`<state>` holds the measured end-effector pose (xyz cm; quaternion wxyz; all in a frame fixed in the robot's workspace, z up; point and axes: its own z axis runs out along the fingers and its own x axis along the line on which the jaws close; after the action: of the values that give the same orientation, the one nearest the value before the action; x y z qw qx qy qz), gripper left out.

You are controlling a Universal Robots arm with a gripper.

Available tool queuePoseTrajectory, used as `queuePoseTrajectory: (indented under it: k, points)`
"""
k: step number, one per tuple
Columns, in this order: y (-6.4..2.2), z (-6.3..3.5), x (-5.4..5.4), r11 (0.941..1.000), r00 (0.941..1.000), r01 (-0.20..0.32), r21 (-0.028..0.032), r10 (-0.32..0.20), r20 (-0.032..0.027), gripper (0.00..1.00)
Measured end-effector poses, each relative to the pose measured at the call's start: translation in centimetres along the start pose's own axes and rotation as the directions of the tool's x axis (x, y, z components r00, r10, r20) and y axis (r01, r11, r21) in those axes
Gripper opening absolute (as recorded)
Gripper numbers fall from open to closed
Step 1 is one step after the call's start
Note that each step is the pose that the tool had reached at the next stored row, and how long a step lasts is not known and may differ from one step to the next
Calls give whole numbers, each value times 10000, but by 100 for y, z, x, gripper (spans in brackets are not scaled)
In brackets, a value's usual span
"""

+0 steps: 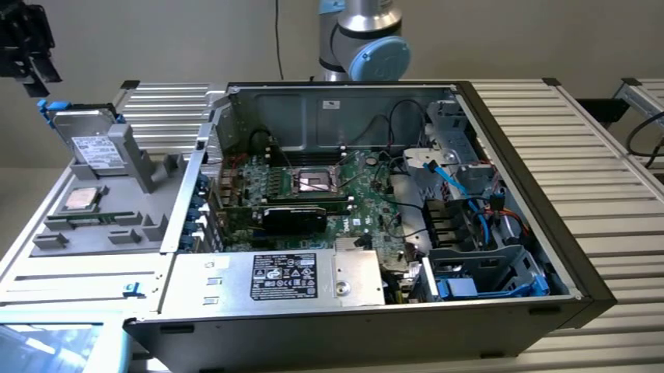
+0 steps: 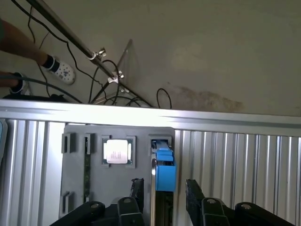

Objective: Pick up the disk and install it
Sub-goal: 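Pick up the disk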

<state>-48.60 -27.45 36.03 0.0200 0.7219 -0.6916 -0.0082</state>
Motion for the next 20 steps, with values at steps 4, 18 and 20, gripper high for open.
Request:
queuePoseTrajectory:
  k: [4, 18, 20]
  points:
    - [-3, 72, -1, 10000, 10000, 0, -1, 0, 0, 49]
    - [-13, 314, -4, 10000, 10000, 0, 2, 0, 0, 51]
    - [-14, 350, -5, 10000, 10000, 0, 4, 0, 0, 57]
